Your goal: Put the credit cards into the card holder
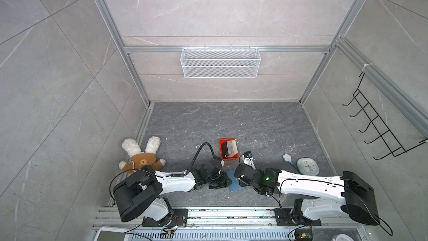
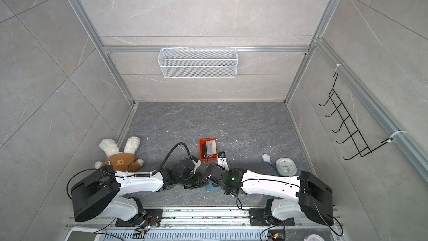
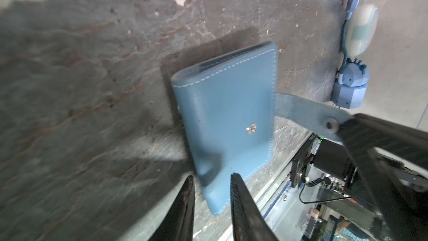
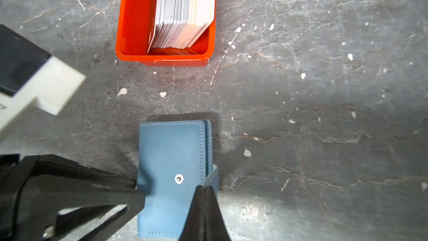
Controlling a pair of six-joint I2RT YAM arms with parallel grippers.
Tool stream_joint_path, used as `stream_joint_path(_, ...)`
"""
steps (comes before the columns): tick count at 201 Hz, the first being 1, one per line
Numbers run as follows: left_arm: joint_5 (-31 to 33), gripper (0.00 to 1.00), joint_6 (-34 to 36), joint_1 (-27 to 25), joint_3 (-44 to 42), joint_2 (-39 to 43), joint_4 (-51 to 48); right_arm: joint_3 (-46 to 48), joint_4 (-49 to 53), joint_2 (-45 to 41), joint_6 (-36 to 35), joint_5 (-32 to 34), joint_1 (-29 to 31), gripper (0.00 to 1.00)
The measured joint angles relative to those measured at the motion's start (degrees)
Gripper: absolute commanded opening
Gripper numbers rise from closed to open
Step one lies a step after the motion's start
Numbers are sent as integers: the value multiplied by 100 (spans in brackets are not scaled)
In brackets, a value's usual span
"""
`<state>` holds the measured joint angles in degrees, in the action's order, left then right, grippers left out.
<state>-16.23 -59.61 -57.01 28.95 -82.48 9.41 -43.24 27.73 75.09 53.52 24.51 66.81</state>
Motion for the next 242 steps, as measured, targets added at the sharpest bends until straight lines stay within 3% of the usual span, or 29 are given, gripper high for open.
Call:
stream_joint_path(44,24,63,-4,-2,26,138,-107,-149,127,-173,-31,105,142,0)
stream_joint_path(87,28,72,-31,-22,35,560,-140,-330,227,-328,-70,308,378,0)
stream_joint_path(203,118,73,-111,-24,42,874,-219,-625,256,-413,-278,688,855,0)
stream_joint_path(242,133,57,-140,-24,42,874,-264,-739,297,-378,-321,754,905,0)
